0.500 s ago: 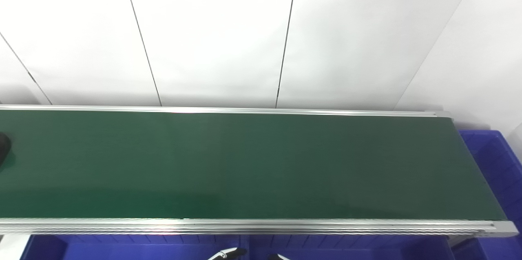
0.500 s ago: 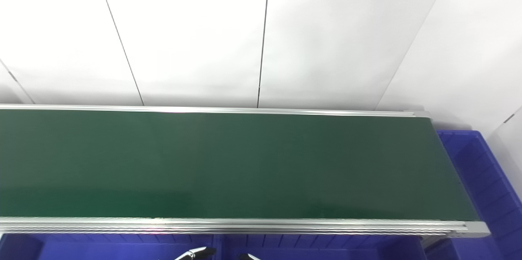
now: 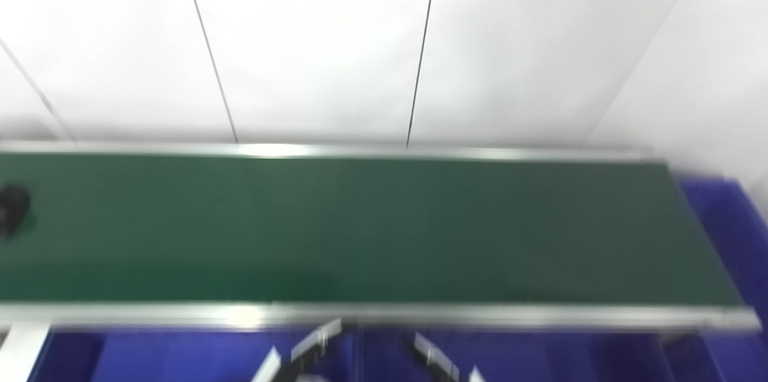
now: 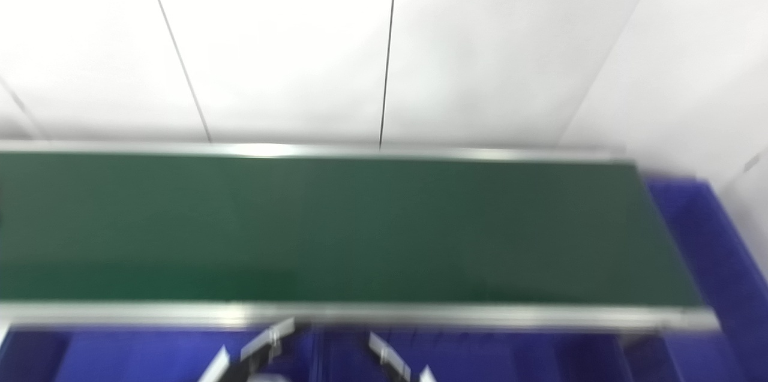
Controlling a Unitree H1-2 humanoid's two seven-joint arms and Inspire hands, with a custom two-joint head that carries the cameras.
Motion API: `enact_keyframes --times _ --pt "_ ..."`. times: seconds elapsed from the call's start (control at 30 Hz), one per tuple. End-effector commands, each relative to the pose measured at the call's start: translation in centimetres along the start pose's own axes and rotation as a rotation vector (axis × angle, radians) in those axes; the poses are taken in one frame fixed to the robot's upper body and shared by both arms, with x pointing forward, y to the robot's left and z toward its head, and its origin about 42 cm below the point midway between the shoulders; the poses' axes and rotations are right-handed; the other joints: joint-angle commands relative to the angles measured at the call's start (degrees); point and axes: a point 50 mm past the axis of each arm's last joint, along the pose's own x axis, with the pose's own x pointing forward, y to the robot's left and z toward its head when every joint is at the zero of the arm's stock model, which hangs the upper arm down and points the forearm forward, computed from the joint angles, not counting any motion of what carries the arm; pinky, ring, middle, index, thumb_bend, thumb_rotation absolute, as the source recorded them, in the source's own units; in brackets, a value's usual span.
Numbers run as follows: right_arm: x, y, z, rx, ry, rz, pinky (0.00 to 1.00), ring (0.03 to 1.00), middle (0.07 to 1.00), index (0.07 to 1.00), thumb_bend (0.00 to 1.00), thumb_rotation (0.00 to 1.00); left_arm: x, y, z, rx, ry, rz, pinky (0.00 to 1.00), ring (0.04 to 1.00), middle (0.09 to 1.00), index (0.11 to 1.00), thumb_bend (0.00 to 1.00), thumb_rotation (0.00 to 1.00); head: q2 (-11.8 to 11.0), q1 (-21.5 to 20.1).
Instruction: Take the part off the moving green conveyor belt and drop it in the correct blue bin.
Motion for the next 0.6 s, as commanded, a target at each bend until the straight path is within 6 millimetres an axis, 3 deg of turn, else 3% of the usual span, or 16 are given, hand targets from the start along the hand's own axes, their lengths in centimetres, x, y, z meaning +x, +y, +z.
enact_keyframes --times 0.0,0.17,0.57 --pt "0.17 0.02 1.51 0.02 -0.092 0.001 0.95 0.956 0.935 0.913 0.93 0.99 0.22 0.09 1.01 0.0 -0.035 -0.006 0.89 0.928 0.913 0.89 0.96 1.0 1.3 0.2" --pt "0.43 -0.18 2.22 0.034 -0.114 -0.001 0.94 0.945 0.924 0.906 0.91 0.97 0.47 0.37 1.48 -0.005 -0.034 -0.008 0.89 0.925 0.907 0.886 0.97 1.0 2.8 0.3" --pt "0.53 -0.35 2.46 0.052 -0.122 0.0 0.94 0.937 0.914 0.899 0.9 0.95 0.63 0.35 1.87 -0.007 -0.034 -0.012 0.9 0.925 0.905 0.88 0.95 1.0 2.8 0.6"
